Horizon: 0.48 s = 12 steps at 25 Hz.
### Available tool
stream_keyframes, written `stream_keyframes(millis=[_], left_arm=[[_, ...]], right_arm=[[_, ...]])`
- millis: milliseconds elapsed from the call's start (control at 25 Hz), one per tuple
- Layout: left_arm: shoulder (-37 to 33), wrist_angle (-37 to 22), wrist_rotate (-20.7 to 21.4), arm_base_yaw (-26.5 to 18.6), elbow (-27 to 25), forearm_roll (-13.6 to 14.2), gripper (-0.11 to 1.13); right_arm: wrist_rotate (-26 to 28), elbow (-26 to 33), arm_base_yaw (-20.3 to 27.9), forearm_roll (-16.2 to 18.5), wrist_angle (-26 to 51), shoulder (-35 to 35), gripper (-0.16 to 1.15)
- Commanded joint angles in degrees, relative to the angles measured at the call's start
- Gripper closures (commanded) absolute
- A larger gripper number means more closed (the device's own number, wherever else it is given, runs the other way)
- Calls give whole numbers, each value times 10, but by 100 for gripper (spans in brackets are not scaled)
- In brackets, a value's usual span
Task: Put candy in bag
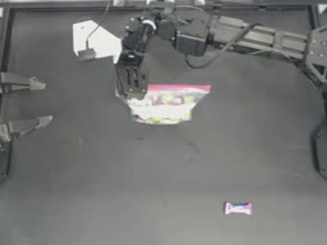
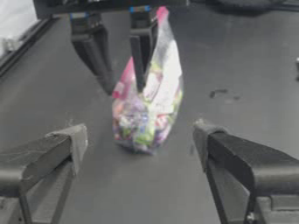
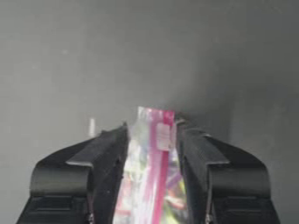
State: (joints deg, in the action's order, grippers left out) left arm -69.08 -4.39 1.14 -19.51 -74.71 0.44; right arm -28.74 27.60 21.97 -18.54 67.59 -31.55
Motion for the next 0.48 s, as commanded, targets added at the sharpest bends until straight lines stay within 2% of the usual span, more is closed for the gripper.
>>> stream_keyframes(millis=[40, 320, 480], left_arm=[[4, 4, 0, -1, 7, -1, 1], [4, 4, -1, -2, 9, -1, 1], [4, 4, 0, -1, 9, -1, 1]], right_arm=[[-1, 17, -1, -4, 3, 13, 24], [-2, 23, 0, -9, 10, 13, 39], [-2, 23, -1, -11, 13, 13, 42]])
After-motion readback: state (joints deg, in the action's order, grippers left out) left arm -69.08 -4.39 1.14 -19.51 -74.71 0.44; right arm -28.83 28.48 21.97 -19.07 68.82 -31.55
